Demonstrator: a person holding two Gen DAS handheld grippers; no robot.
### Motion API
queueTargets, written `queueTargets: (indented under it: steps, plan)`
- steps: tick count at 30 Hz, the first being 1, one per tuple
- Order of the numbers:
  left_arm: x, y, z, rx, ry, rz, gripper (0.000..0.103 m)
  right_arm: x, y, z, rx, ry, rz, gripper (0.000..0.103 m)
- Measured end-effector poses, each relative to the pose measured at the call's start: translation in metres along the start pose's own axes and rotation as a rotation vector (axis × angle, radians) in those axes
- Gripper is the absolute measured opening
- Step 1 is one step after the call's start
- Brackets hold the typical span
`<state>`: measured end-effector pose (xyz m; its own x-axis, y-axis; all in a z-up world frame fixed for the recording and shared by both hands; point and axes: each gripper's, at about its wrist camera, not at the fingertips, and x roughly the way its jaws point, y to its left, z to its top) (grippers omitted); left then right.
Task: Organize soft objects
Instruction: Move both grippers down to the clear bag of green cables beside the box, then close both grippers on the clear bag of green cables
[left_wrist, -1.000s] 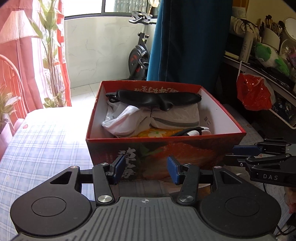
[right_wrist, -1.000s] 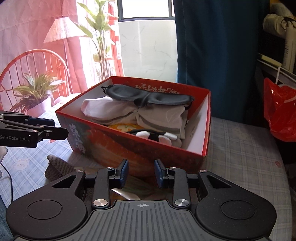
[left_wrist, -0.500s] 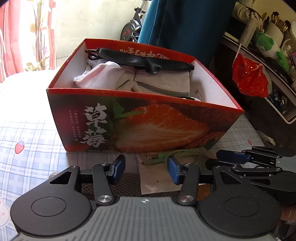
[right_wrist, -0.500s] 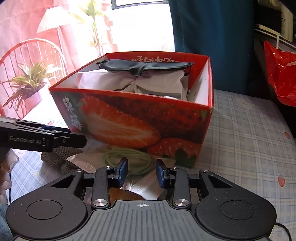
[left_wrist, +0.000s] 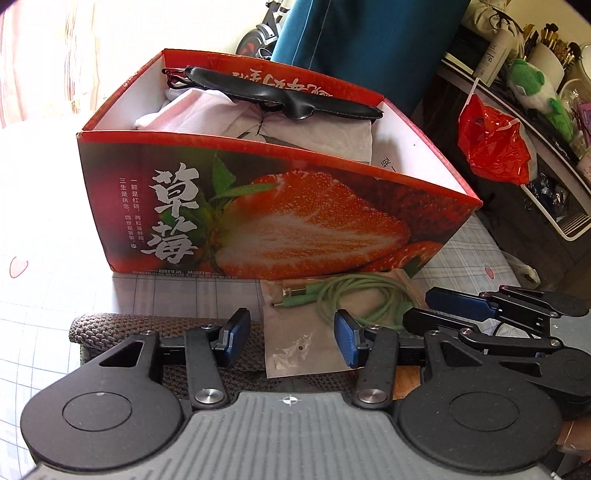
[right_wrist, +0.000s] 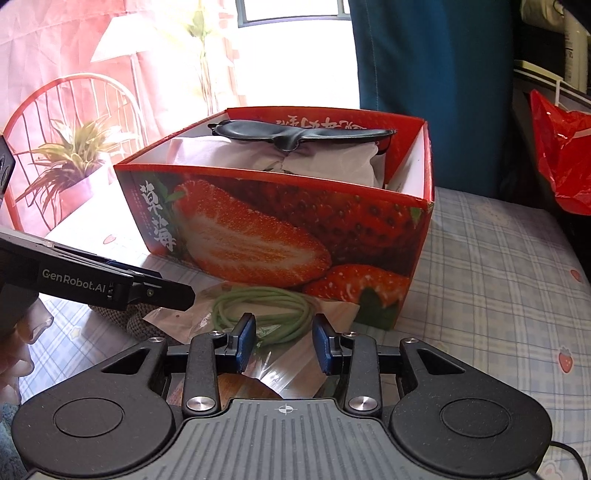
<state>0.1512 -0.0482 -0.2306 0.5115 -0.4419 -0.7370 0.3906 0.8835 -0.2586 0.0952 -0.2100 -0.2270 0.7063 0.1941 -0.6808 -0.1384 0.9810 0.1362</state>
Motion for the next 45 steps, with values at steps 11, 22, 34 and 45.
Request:
queueTargets:
  steps: [11,22,34,45]
  plan:
    - [0.001,0.012,-0.007,-0.088,0.033,-0.076,0.052,-0.004,0.006,-0.005,-0.030,-0.010,0.019,0.033]
    - [0.013,0.020,-0.004,-0.145,0.041,-0.084,0.052,-0.006,0.002,-0.011,-0.018,-0.008,0.024,0.041]
    - [0.044,0.030,0.018,-0.235,0.083,-0.124,0.054,-0.004,-0.001,-0.013,0.003,0.000,0.037,0.043]
    - [0.053,0.027,0.012,-0.249,0.080,-0.195,0.048,0.000,-0.009,-0.011,0.054,0.012,0.060,0.045]
